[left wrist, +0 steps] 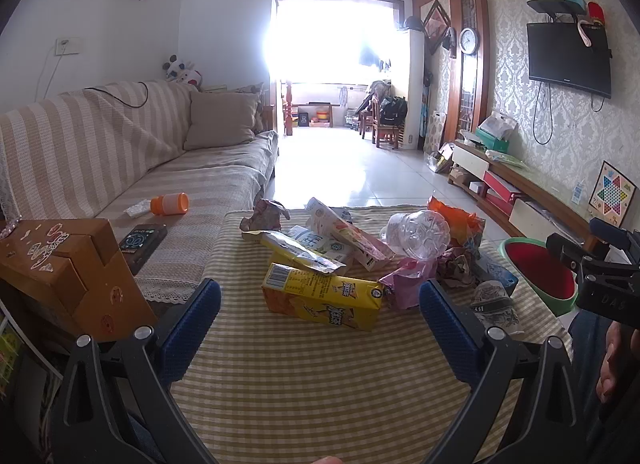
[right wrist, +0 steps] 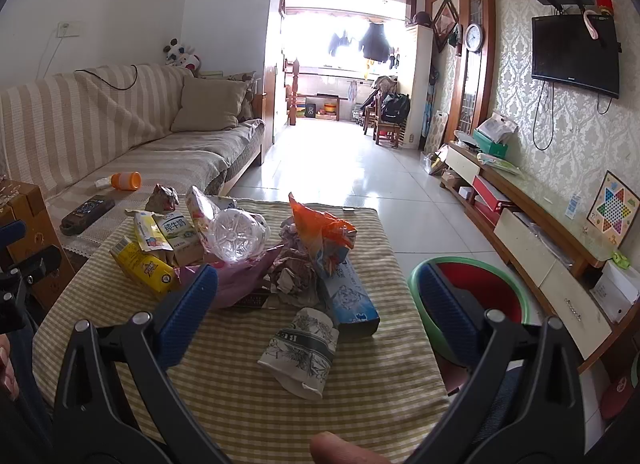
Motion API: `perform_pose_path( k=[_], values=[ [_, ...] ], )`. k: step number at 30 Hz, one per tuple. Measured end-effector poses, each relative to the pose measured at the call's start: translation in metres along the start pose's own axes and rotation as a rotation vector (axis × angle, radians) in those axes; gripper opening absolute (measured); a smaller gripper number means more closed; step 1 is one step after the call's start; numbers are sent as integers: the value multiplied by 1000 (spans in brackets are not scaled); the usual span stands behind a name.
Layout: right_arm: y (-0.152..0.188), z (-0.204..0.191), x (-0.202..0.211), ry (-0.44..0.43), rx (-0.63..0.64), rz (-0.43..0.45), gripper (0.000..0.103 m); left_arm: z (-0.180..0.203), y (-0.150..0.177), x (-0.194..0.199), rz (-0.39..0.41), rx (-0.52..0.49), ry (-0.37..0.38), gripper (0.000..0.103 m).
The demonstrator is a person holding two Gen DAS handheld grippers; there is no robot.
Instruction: Collect trash
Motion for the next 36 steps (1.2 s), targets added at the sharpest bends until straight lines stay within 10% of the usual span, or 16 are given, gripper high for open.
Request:
perform_pose_path(
  k=[36],
  values=[
    [2,3,-5,4,7,-17,99,1,-1,1,-2,5,0,95]
  ],
)
Point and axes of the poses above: each gripper's, at about its wrist camera, not at the fingertips, and x roughly against the way its jaws point, z to its right, y to its underside, the point moved 7 cm from there along -x, roughly the way its jaws point, and after that the axes turned 14 degrees about -y, right-handed, at the moved point
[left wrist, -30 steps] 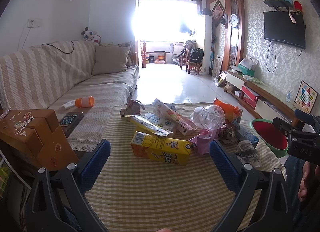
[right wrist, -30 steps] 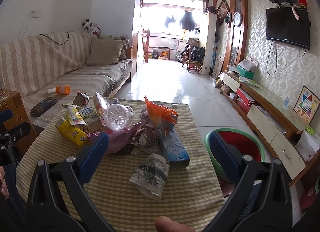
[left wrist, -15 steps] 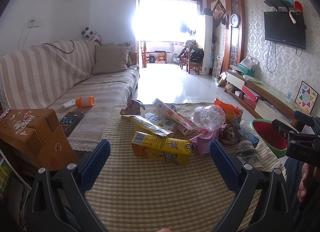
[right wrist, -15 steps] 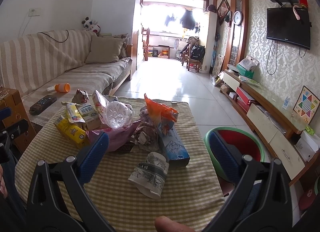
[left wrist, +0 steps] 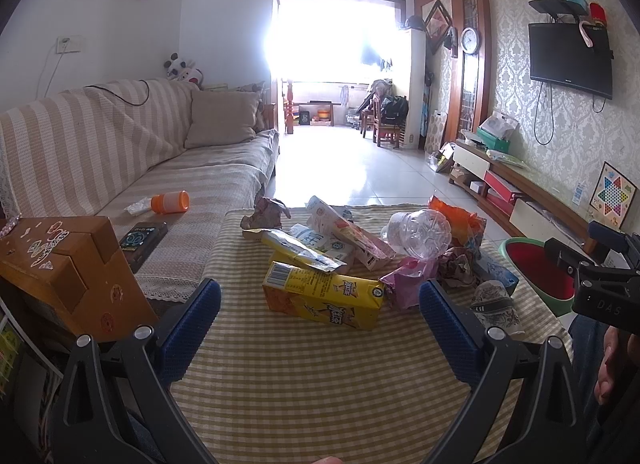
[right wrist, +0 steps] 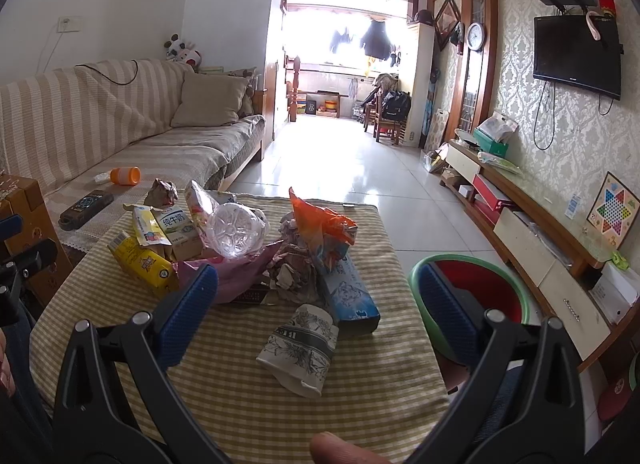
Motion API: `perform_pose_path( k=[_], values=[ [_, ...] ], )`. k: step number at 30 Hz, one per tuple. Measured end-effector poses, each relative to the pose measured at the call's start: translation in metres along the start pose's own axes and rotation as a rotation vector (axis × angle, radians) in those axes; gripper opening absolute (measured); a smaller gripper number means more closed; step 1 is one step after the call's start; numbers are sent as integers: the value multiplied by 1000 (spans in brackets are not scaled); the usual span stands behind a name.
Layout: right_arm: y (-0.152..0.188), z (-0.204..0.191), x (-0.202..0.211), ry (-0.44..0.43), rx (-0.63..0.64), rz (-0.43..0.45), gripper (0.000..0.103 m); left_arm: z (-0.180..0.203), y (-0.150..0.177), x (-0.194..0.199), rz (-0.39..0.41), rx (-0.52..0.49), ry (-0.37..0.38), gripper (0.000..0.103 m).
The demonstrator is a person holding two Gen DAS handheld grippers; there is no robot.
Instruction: Collect trash
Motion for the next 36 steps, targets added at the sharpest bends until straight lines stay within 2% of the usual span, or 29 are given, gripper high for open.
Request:
perform_pose_path(
  k=[36],
  values=[
    [5,-4,-5,-6,0,-18,99,2,6,-4,-22,-8,-13,95]
  ],
)
Point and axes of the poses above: each gripper's, at about its wrist camera, not at the fingertips, and x roughly against the way its jaws point, z to its right, y to its underside, the point moved 7 cm from there along -x, roughly the way its jaws point, and after that the axes turned 14 degrees about -y, right-handed, at the moved point
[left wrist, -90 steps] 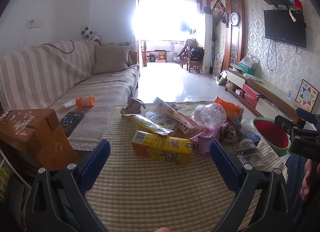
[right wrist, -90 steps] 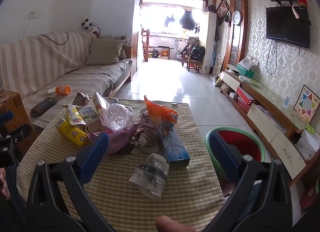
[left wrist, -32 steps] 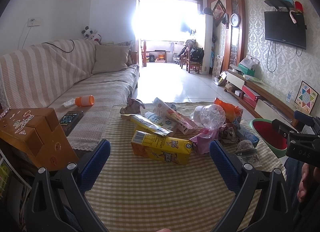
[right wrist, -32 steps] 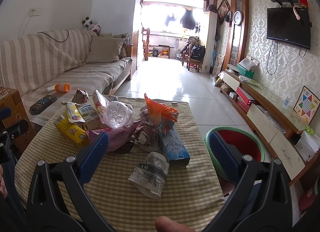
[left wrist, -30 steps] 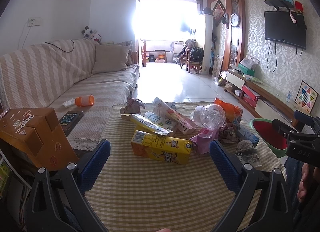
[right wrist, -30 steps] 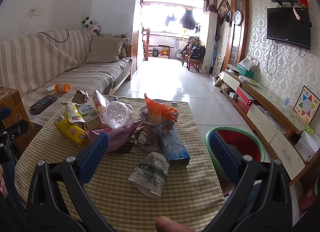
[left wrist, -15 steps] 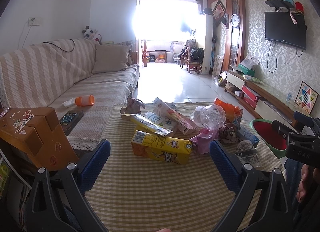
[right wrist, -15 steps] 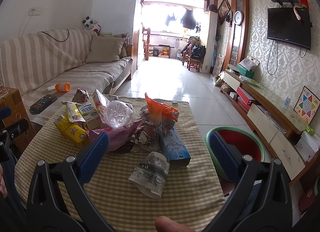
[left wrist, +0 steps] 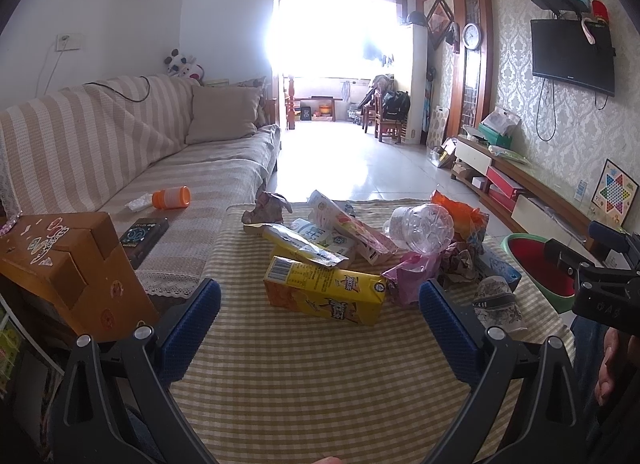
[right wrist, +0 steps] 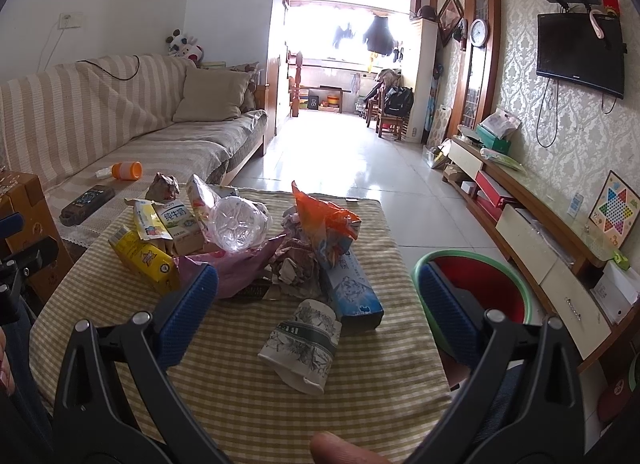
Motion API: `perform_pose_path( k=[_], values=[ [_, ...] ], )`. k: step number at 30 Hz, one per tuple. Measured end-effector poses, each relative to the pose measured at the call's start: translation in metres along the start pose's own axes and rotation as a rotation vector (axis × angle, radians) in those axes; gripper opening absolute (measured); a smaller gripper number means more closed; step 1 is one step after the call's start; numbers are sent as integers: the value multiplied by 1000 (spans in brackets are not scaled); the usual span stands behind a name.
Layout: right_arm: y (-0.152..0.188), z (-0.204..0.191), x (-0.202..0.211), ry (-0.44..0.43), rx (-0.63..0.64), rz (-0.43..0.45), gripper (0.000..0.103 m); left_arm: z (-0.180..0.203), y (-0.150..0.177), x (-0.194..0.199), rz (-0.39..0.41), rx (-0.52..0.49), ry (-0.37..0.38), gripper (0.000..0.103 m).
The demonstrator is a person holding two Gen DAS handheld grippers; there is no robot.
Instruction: Collect trash
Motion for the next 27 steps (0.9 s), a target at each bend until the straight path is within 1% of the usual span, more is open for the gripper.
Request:
perform_pose_path(
  k=[4,6,9,13,16,18,21,27],
  values=[
    [4,3,-6,-22,-24,-30,99,-3,7,-10,-66,17,5,95],
    [5,4,-11,-44,-34,-53,99,-3,10,-17,-110,36,35,95],
    [10,8,-19,-83,-60,-93,99,-5,15,-26,-166,61,59,95],
    [23,17,-35,-115,-105,-186,99,-3,23,-42,-258,87,92,95],
    [36,23,-52,-136,-145,-265,99,1,27,-55,-325,109,99,95],
    [43,28,-60,-140,-161,-310,99,2,28,-67,-375,148,97,95],
    [52,35,-70,-139,-192,-362,99,3,23,-85,-417,192,85,95],
    [70,45,-85,-141,-254,-444,99,15,16,-117,-537,321,138,95]
  ],
)
Point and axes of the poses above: each gripper's, at about its wrist camera, not at the fingertips, and x roughly against the way its jaws point, z to its right, y to its underside, the point moved 7 cm from there along -x, roughly the way its jaws point, and after that the axes turned 14 degrees about -y, right-handed, at the moved point
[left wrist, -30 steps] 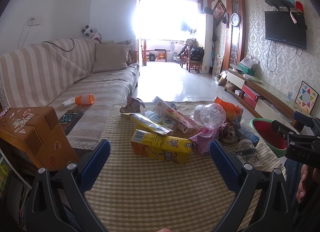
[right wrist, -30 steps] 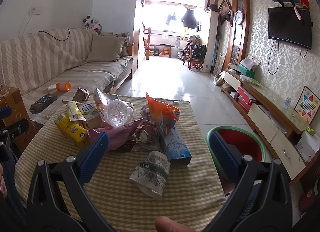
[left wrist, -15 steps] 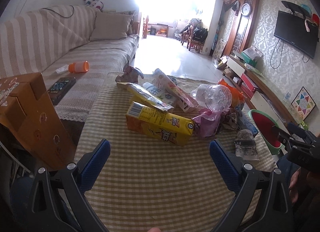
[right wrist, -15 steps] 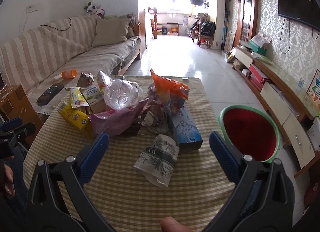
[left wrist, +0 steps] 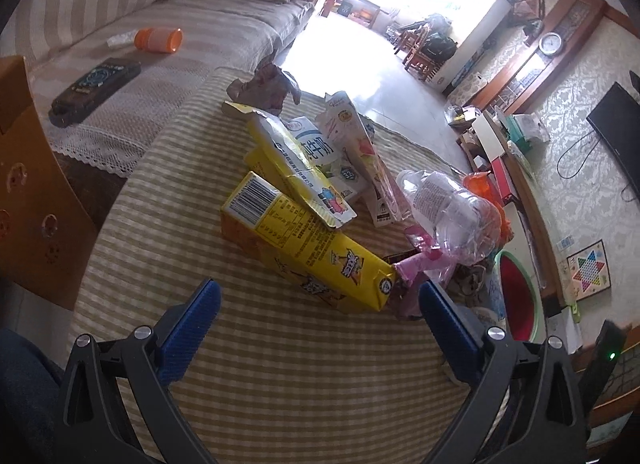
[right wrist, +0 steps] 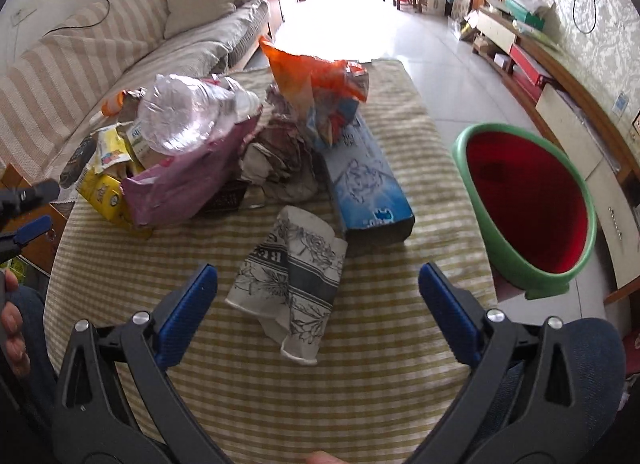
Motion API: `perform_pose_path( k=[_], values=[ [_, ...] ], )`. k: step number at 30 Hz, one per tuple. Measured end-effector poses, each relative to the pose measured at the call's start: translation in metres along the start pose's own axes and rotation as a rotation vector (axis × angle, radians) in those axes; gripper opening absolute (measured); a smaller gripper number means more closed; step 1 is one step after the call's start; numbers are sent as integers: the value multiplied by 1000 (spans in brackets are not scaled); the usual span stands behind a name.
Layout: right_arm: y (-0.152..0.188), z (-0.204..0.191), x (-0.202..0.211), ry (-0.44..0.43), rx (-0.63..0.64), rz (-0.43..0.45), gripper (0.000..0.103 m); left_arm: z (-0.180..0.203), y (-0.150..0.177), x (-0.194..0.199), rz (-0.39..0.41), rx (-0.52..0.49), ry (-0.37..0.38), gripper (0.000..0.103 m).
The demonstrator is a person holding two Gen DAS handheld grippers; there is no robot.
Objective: Collect trash
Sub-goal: 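Grasp the patterned paper cup with the right tool while the left tool grasps the yellow juice box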
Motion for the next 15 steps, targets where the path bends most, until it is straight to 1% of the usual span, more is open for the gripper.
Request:
perform_pose_path(
  k=[3,6,12,15],
  values=[
    [5,4,-7,13,-9,-37,99,8,-5,-15,-55,45,-5,95],
    [7,4,-13,21,-1,-57,99,15,-10,-28,-88,79,-20,95],
    [11,7,-22,-18,-24,-90,99,23,-16,-61,-169,157,-38,94],
    [14,9,-28,-26,-38,-113,99,30,-17,-73,-190,167,-58,92]
  ],
)
Point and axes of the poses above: each gripper's, at about its wrist camera, not at the fingertips, and x roughly against the way its jaws point, z to its right, y to its underside, the point moved 7 cm from there along -x, roughly the way its jaws point, and after that the axes turned 14 degrees about -y, right-handed, at the moved point
